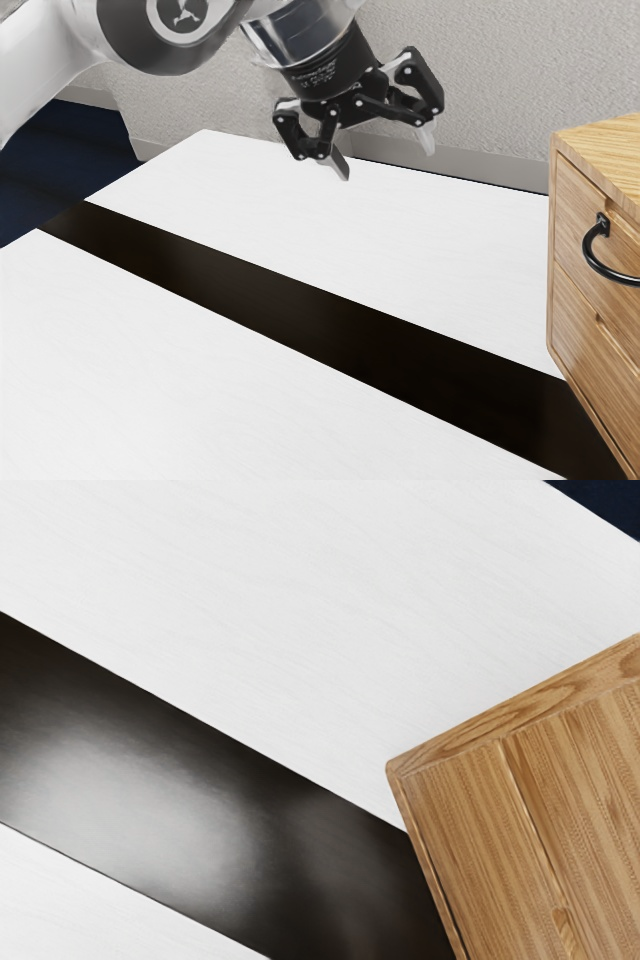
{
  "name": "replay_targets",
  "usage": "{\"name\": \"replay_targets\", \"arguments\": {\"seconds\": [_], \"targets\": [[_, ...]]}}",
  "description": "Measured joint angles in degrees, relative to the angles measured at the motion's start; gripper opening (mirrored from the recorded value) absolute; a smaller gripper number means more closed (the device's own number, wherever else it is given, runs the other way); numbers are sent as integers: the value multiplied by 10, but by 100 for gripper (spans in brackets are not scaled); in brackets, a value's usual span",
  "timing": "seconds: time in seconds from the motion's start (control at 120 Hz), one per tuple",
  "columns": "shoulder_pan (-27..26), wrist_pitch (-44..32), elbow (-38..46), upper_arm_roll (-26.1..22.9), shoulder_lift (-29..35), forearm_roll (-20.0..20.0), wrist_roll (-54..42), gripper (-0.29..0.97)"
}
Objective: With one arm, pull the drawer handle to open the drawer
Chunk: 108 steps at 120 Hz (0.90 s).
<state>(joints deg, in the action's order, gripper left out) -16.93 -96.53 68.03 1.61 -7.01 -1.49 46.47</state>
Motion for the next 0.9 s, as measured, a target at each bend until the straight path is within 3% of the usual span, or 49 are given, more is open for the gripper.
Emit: {"name": "replay_targets", "arguments": {"seconds": [0.325,0.65,0.758,0.9], "targets": [[-42,-163,72,-5,-15,-3,144,68],[-73,-244,89,-5,-42,-3,230,68],[-90,-271,152,-10,-6,-3,250,68],[-93,-295,165,-13,-2,-2,271,68]]}}
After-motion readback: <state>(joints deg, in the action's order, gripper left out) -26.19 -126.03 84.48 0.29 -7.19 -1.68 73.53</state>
